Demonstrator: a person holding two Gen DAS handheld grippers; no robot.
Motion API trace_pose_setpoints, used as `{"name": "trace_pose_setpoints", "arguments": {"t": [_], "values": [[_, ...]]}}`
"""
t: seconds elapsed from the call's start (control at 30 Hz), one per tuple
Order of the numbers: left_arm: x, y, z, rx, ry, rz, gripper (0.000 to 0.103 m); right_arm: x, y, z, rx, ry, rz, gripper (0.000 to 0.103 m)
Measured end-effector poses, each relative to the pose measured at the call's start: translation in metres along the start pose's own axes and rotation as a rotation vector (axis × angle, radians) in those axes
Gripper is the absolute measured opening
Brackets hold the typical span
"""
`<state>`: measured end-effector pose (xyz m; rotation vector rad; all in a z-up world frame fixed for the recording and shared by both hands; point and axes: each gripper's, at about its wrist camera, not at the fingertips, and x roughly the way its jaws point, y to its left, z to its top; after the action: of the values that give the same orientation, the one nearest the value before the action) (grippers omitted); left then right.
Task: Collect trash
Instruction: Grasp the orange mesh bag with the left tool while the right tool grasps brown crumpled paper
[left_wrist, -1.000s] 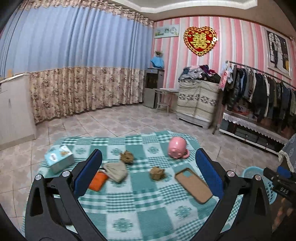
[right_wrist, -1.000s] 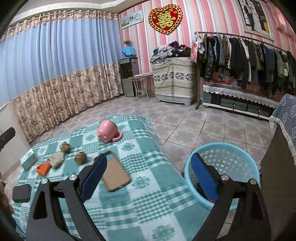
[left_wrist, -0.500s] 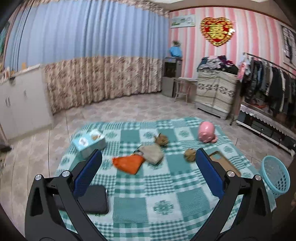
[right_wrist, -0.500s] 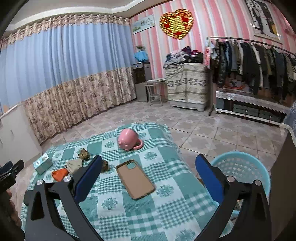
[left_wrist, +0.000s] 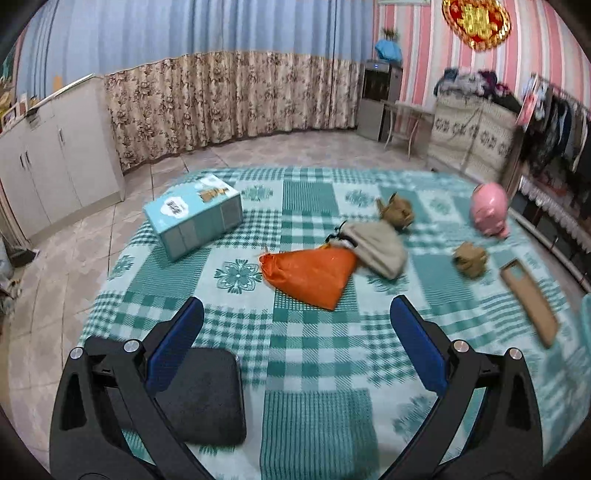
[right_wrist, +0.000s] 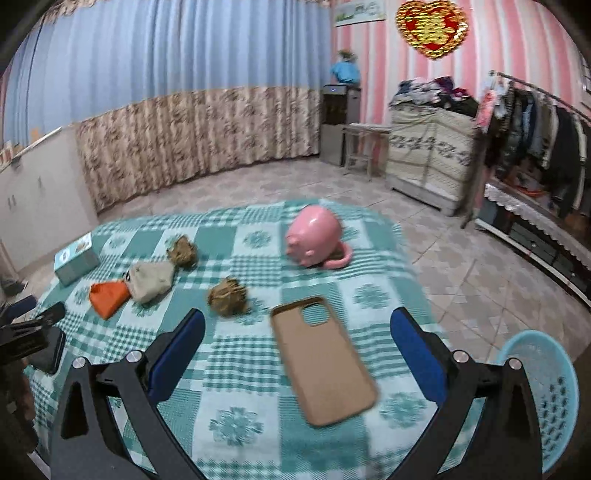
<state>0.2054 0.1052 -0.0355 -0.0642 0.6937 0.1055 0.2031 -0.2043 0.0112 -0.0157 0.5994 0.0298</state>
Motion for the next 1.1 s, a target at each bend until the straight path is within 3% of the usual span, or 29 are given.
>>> {"name": "trace_pose_setpoints", "arguments": {"t": [0.17, 0.23, 0.37, 0.4, 0.47, 0.57, 0.73, 0.87, 0.93, 1.0, 1.1], "values": [[0.057, -0.01, 0.006, 0.029, 0.088, 0.039, 0.097, 0.033, 0.013, -0.016, -0.031, 0.07, -0.002, 0.098], [0.07, -0.012, 0.007, 0.03, 0.109, 0.025, 0.091, 0.04, 0.014, -0.018, -0.031, 0.089, 0.006, 0.098], [0.086, -0.018, 0.008, 0.046, 0.146, -0.011, 0.071, 0.052, 0.018, -0.018, -0.027, 0.095, 0.004, 0.098], [0.092, -0.019, 0.007, 0.05, 0.167, -0.022, 0.061, 0.056, 0.02, -0.018, -0.026, 0.095, 0.005, 0.098], [0.092, -0.018, 0.006, 0.045, 0.171, -0.034, 0.057, 0.065, 0.027, -0.014, -0.029, 0.092, 0.009, 0.098], [0.085, -0.016, 0.008, 0.052, 0.144, -0.058, 0.025, 0.08, 0.041, -0.011, -0.066, 0.091, 0.023, 0.098], [0.072, -0.003, 0.01, 0.055, 0.12, -0.07, 0.012, 0.114, 0.064, -0.004, -0.102, 0.121, 0.067, 0.098], [0.062, 0.01, 0.018, 0.038, 0.098, -0.067, 0.003, 0.141, 0.079, 0.004, -0.135, 0.149, 0.052, 0.097], [0.06, 0.014, 0.023, 0.033, 0.086, -0.068, 0.003, 0.153, 0.08, 0.005, -0.119, 0.179, 0.072, 0.085], [0.058, 0.014, 0.026, 0.033, 0.078, -0.068, 0.003, 0.164, 0.081, 0.003, -0.114, 0.227, 0.109, 0.05], [0.054, 0.007, 0.03, 0.041, 0.067, -0.075, 0.003, 0.156, 0.078, 0.001, -0.111, 0.204, 0.126, 0.049]]}}
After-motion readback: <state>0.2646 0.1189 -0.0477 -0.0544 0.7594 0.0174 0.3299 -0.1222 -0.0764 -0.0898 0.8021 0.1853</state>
